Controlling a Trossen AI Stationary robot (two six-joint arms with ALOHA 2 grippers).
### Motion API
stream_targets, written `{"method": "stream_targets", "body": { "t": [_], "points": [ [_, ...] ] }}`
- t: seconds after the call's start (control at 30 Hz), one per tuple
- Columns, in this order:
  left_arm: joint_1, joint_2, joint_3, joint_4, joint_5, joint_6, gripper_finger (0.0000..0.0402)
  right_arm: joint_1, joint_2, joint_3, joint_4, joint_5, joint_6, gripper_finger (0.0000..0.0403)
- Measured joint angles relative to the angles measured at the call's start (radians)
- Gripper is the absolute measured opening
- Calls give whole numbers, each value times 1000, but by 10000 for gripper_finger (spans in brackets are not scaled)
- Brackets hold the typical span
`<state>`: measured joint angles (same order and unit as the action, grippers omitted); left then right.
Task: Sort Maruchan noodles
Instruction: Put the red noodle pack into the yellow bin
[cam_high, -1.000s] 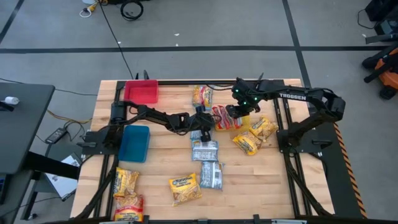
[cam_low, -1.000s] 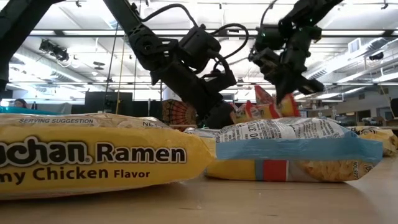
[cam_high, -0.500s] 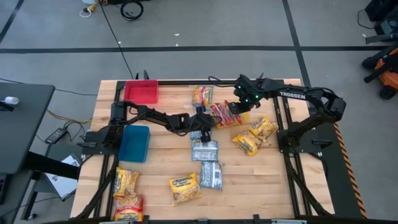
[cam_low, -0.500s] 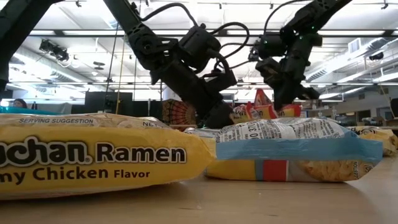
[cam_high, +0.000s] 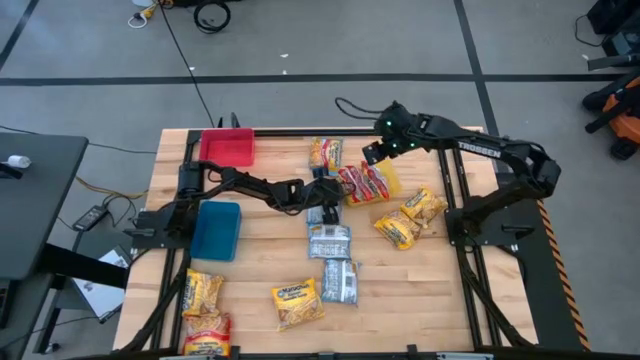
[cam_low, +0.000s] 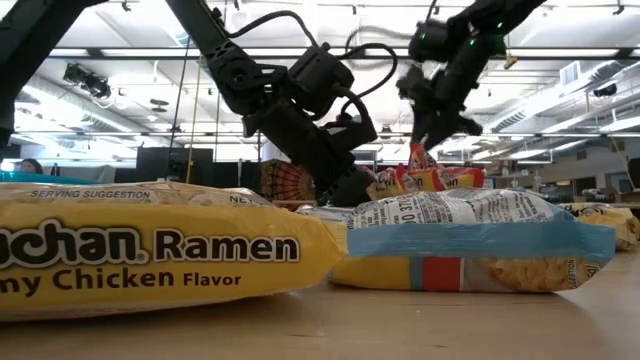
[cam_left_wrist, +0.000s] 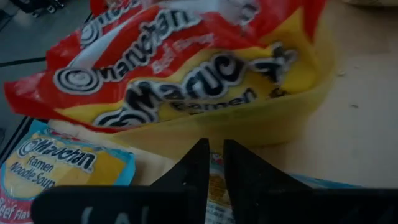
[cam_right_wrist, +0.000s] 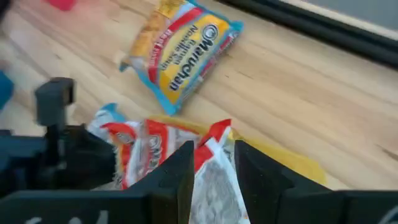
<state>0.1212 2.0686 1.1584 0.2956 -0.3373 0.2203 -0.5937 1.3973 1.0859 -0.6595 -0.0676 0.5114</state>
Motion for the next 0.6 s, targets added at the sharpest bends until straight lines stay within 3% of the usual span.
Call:
{"method": "stream_targets", "body": {
  "t": [0.2,0.4,0.6],
  "points": [
    [-1,0,0,-2,0,-25,52,-12,124,-4,-119,-4,19,91],
    [-3,0,0,-5,0,-26,52,-11,212,-34,-3,-84,53,61],
    [-14,0,0,-12,1,-23,52,-11,247,-33,-34,-86,63,34]
  ]
}}
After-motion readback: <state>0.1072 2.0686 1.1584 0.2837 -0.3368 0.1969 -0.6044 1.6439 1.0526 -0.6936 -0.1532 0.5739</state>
